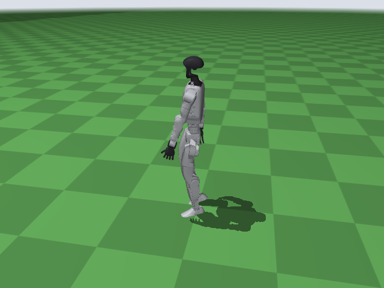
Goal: Upper body actions
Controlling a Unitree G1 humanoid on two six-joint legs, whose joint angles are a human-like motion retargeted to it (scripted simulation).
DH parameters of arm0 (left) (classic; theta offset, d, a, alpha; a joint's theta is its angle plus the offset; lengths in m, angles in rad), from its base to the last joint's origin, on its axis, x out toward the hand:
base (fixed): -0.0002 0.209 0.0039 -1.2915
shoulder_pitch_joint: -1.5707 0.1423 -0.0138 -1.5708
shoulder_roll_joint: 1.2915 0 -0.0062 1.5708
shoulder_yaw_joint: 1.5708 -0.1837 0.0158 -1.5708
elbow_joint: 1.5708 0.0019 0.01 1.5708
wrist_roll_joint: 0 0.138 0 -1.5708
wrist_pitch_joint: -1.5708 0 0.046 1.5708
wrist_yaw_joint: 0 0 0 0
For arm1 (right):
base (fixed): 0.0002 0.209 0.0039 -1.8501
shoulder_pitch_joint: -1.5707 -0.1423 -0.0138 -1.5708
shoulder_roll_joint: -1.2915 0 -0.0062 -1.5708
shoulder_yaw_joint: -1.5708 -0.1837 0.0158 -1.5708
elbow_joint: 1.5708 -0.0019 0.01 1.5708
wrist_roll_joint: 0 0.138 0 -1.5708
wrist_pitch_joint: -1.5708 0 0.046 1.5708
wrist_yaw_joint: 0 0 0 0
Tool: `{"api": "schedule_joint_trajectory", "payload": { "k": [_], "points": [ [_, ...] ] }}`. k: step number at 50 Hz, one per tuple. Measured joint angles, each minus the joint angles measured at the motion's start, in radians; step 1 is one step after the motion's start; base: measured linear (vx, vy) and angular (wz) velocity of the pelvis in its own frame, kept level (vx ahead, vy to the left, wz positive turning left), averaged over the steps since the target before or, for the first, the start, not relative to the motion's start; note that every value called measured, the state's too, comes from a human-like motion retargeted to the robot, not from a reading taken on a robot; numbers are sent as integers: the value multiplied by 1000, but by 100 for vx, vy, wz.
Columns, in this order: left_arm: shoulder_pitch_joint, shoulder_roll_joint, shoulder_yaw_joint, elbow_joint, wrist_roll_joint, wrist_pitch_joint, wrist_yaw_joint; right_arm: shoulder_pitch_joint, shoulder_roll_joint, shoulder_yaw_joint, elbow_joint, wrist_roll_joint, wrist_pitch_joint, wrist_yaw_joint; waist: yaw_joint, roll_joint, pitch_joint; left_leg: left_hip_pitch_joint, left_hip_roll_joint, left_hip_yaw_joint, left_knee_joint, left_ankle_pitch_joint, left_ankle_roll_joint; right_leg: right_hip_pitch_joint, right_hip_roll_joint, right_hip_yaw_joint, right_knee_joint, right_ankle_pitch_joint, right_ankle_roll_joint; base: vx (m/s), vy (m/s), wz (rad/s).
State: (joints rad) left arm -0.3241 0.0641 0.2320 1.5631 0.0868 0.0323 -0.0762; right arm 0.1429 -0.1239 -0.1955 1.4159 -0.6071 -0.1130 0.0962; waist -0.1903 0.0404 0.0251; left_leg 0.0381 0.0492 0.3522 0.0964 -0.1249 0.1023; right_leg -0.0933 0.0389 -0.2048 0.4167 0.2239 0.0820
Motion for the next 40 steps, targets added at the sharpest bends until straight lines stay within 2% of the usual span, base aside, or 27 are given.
{"api": "schedule_joint_trajectory", "payload": {
  "k": [2, 3, 5, 8, 11, 13, 18, 23, 25, 28, 30, 33, 35, 36, 37, 38, 40],
  "points": [
    [28, 8, -8, 27, 12, 12, -9, -17, 2, 2, -10, 0, -2, 5, 21, -33, -17, -7, -45, -11, 5, -9, 6, 98, -19, -23, -159, -163, 32, 5, -14, -10],
    [42, 13, -6, 40, 17, 17, -14, -25, 2, 7, -13, -1, -5, 8, 34, -50, -24, -7, -67, -10, 5, -13, 8, 135, -32, -62, -226, -230, 25, 3, -14, -33],
    [69, 23, 9, 63, 27, 30, -20, -39, 4, 20, -17, -4, -10, 20, 76, -76, -36, 2, -94, 14, -5, -21, 5, 181, -42, -100, -335, -299, 7, 3, -14, -77],
    [99, 30, 40, 94, 22, 46, -21, -54, 7, 38, -22, -25, -17, 47, 153, -90, -52, 15, -100, 65, -29, -24, -12, 176, -57, -160, -402, -280, -6, -1, -18, -126],
    [96, 33, 64, 111, -10, 54, -26, -80, 11, 53, -30, -67, -19, 60, 197, -82, -65, -7, -81, 110, -51, -17, -28, 107, -29, -64, -389, -282, -29, -12, -25, -115],
    [96, 29, 71, 102, -22, 51, -33, -84, 11, 60, -32, -98, -28, 41, 164, -68, -53, -14, -67, 104, -59, -5, -35, 85, -17, -34, -370, -290, -35, -7, -22, 8],
    [93, 18, 85, 16, 19, 23, -84, -50, -18, 37, 28, -105, -42, -18, 26, -29, -1, -21, -37, 60, -62, 24, -50, 94, -2, -92, -370, -306, -46, -8, -16, 60],
    [111, 26, 61, -48, 97, 19, -90, 19, -77, -38, 211, -8, 10, -49, 38, -21, 8, -20, -28, 50, -67, 37, -71, 101, 10, -88, -386, -317, -69, -5, -17, 2],
    [137, 32, 49, -72, 124, 42, -70, 36, -103, -60, 284, 14, 36, -104, 52, -15, 4, -24, -19, 55, -62, 37, -81, 98, 14, -89, -388, -321, -78, -1, -16, -1],
    [196, 42, 84, -80, 172, 117, 10, 72, -116, -36, 284, 71, 106, -182, 47, -7, 9, -23, -1, 75, -42, 26, -98, 102, 25, -90, -391, -332, -93, -5, -17, 4],
    [249, 48, 111, -59, 167, 155, 78, 69, -117, -10, 284, 113, 120, -210, 35, -1, 16, -21, 20, 87, -6, 6, -114, 110, 30, -88, -390, -339, -102, -4, -14, 2],
    [360, 54, 121, 0, 166, 201, 101, 20, -96, 25, 284, 164, 101, -209, 43, -6, 28, -46, 46, 88, 128, -7, -127, 131, 27, -66, -386, -351, -113, -2, -18, -30],
    [446, 54, 109, 44, 207, 237, 52, -36, -73, 71, 284, 194, 100, -184, 59, -28, 35, -84, 76, 127, 291, 81, -119, 147, 3, -34, -375, -358, -115, -1, -17, -45],
    [481, 57, 98, 67, 244, 252, 8, -83, -56, 91, 284, 204, 107, -163, 65, -42, 43, -154, 122, 109, 454, 139, -120, 153, -13, -28, -372, -361, -114, -8, -14, -17],
    [515, 61, 88, 89, 282, 264, -33, -131, -36, 104, 284, 208, 108, -141, 70, -54, 51, -229, 160, 79, 610, 195, -108, 160, -26, -27, -370, -363, -113, -14, -16, 18],
    [547, 67, 78, 113, 324, 268, -66, -181, -14, 107, 284, 204, 97, -118, 71, -61, 60, -311, 182, 26, 754, 247, -72, 169, -34, -35, -371, -362, -114, -13, -17, 18],
    [611, 73, 68, 137, 399, 276, -114, -305, 26, 118, 284, 209, 72, -52, 110, -70, 78, -465, 253, 1, 1046, 196, -18, 180, -32, -31, -365, -362, -124, -12, -17, -27]
  ]
}}
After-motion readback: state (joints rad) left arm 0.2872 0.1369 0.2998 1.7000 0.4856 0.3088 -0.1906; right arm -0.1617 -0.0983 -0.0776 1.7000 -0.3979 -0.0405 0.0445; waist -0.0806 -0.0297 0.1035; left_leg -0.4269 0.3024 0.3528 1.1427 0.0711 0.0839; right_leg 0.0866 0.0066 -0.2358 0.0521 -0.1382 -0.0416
